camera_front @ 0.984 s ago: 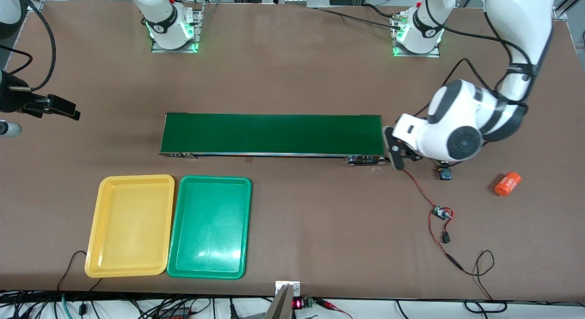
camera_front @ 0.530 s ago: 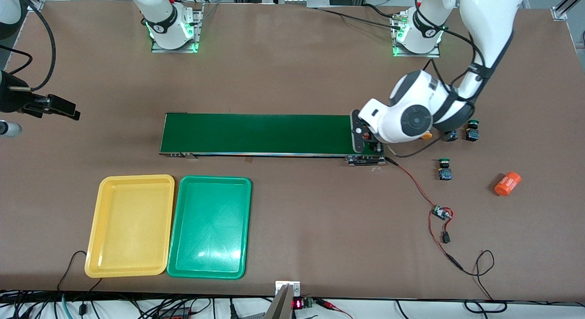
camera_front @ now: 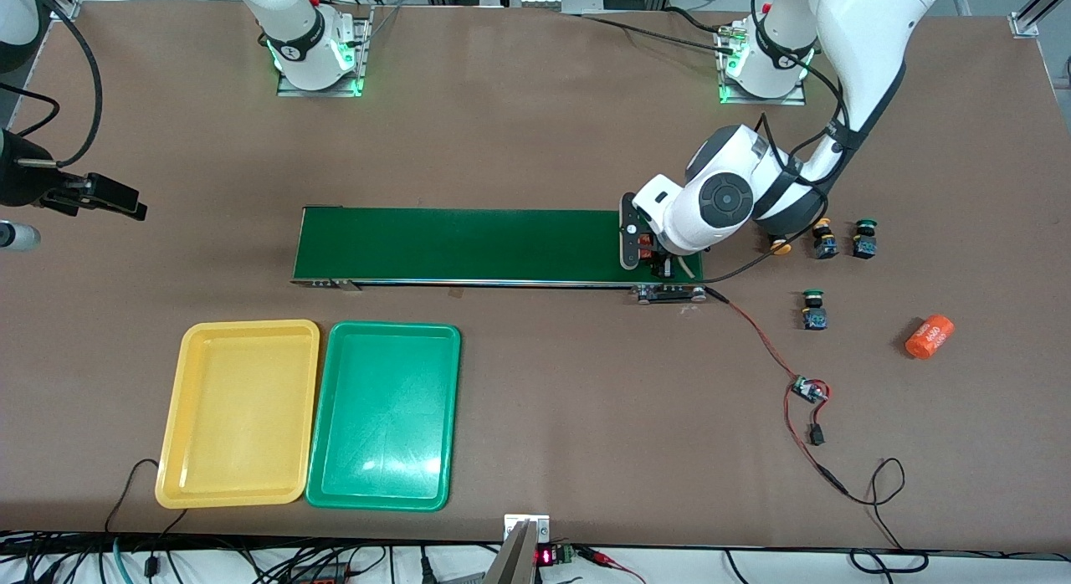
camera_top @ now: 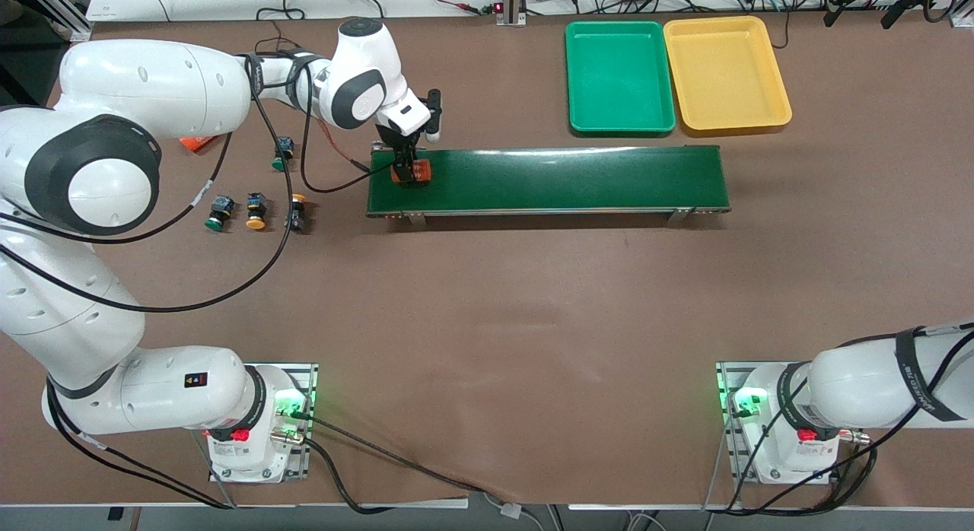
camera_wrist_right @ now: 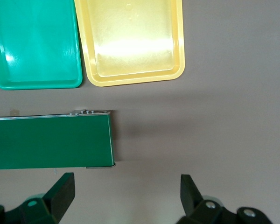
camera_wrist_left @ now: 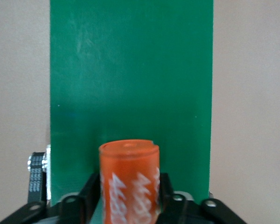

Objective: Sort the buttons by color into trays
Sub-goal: 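Lower the cylinder onto the belt and open the left gripper, then move the left gripper to a green-base button and grasp it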

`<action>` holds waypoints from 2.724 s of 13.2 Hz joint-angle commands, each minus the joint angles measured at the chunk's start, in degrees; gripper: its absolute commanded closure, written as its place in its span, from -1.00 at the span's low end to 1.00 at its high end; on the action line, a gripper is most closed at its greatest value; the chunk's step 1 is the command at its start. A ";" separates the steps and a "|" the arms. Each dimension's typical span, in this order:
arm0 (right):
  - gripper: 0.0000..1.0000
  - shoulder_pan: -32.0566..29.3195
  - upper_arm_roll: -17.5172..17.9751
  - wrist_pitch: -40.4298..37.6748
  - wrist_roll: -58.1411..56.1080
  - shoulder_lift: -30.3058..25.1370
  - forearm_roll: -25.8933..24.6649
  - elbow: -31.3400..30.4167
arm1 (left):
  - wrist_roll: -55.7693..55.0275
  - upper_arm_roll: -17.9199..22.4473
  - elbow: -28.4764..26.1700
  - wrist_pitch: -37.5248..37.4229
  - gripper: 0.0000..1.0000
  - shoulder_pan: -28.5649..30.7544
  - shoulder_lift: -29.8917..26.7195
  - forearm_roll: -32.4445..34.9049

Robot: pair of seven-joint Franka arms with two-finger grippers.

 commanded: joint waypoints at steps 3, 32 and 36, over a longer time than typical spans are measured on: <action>-1.00 -0.28 0.20 -0.21 -0.41 0.27 0.79 0.61 | 0.55 -0.30 0.80 -3.87 -1.00 1.66 -2.33 0.77; -1.00 0.96 0.47 -0.82 -0.41 0.80 -0.88 0.08 | -58.35 33.09 6.19 -2.97 -1.00 -2.64 -9.83 -5.12; -1.00 0.95 0.47 -0.82 0.47 0.89 -0.70 0.52 | -53.89 33.97 5.38 2.59 -1.00 -0.54 -1.58 -5.03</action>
